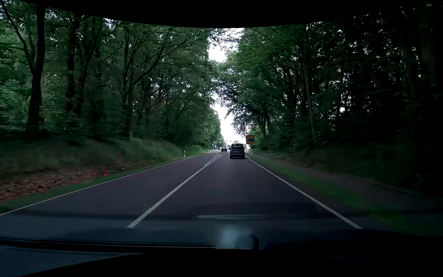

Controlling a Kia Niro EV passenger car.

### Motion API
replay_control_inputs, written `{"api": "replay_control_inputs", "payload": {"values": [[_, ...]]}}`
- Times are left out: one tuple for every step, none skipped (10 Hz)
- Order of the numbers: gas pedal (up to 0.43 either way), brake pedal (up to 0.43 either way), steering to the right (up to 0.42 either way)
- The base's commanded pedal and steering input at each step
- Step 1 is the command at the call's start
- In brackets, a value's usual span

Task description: Follow the waypoints while adhering to traffic rules and regulations

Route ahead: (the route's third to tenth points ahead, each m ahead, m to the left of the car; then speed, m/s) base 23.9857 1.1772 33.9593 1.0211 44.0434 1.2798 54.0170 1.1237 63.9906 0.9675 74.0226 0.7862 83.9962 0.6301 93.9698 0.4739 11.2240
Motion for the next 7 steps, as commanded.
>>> {"api": "replay_control_inputs", "payload": {"values": [[0.0, 0.0, 0.0], [0.0, 0.0, 0.0], [0.0, 0.0, 0.001], [0.0, 0.0, 0.001], [0.0, 0.0, 0.002], [0.0, 0.0, 0.002], [0.0, 0.0, 0.002]]}}
